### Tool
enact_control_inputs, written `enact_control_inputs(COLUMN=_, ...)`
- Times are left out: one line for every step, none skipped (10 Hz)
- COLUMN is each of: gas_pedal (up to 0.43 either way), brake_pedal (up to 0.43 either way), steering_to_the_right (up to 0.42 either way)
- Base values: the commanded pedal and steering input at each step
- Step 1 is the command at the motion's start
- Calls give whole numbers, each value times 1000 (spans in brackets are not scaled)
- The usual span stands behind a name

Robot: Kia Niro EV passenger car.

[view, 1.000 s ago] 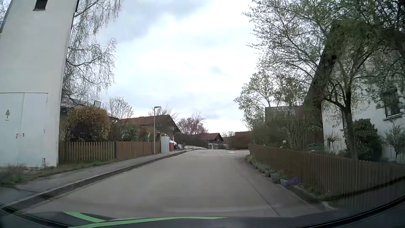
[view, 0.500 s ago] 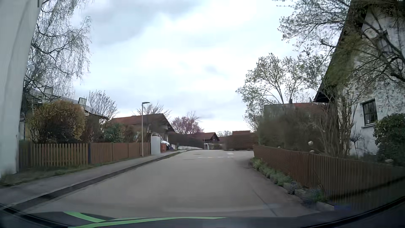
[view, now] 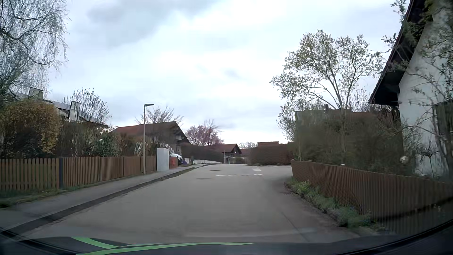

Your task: Follow the waypoints while adhering to traffic rules and regulations

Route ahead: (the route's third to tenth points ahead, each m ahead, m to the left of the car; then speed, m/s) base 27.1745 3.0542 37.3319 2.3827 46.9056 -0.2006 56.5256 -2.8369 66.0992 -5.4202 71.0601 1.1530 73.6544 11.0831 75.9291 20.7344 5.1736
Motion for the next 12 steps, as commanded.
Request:
enact_control_inputs(gas_pedal=28, brake_pedal=0, steering_to_the_right=17)
enact_control_inputs(gas_pedal=28, brake_pedal=0, steering_to_the_right=17)
enact_control_inputs(gas_pedal=28, brake_pedal=0, steering_to_the_right=17)
enact_control_inputs(gas_pedal=28, brake_pedal=0, steering_to_the_right=19)
enact_control_inputs(gas_pedal=28, brake_pedal=0, steering_to_the_right=21)
enact_control_inputs(gas_pedal=28, brake_pedal=0, steering_to_the_right=23)
enact_control_inputs(gas_pedal=20, brake_pedal=0, steering_to_the_right=24)
enact_control_inputs(gas_pedal=0, brake_pedal=0, steering_to_the_right=24)
enact_control_inputs(gas_pedal=0, brake_pedal=0, steering_to_the_right=24)
enact_control_inputs(gas_pedal=0, brake_pedal=0, steering_to_the_right=24)
enact_control_inputs(gas_pedal=0, brake_pedal=0, steering_to_the_right=23)
enact_control_inputs(gas_pedal=0, brake_pedal=0, steering_to_the_right=23)
